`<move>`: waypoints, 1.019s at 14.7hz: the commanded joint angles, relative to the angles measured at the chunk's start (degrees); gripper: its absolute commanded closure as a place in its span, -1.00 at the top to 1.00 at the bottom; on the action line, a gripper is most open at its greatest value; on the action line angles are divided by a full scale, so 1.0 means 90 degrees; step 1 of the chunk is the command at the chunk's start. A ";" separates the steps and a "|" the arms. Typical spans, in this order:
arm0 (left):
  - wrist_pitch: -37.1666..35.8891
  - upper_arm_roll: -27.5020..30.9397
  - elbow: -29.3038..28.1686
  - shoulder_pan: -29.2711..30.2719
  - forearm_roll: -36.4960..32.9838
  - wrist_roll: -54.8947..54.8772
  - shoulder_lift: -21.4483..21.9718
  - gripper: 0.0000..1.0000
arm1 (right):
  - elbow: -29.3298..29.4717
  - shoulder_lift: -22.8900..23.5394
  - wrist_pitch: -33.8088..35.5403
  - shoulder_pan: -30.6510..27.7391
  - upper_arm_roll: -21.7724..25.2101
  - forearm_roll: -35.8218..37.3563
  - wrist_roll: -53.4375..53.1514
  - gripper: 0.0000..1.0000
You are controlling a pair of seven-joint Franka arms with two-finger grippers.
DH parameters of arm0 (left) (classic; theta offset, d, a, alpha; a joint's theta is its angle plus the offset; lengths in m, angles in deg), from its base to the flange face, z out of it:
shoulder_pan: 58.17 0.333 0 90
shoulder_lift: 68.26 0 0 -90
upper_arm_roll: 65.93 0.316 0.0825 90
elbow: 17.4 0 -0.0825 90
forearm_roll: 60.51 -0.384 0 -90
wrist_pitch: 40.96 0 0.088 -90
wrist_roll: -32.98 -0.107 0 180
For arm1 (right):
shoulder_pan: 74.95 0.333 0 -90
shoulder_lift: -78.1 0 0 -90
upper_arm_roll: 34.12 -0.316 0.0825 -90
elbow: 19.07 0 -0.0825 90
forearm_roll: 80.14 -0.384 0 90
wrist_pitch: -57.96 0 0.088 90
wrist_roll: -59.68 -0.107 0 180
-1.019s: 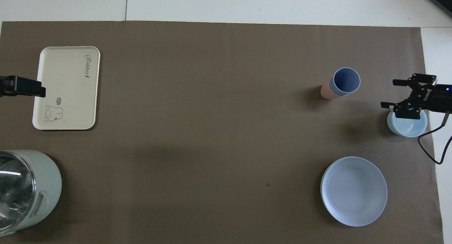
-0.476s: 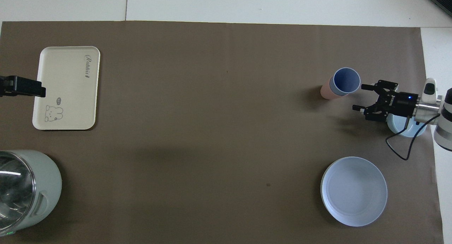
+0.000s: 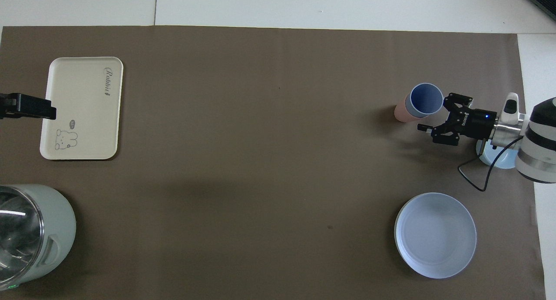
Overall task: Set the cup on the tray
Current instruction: 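Move the right gripper toward the pink-and-blue cup and grasp it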
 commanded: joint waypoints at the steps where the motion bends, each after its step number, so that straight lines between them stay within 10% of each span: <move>1: 0.0012 0.0010 -0.0191 0.0011 -0.0013 0.0053 0.0175 1.00 | -0.0099 -0.0033 -0.0139 0.0111 0.0003 -0.0391 0.0241 1.00; 15: 0.0022 0.0010 -0.0191 0.0011 -0.0013 0.0053 0.0175 1.00 | -0.0099 0.0025 -0.0539 0.0395 0.0003 -0.0812 0.0504 1.00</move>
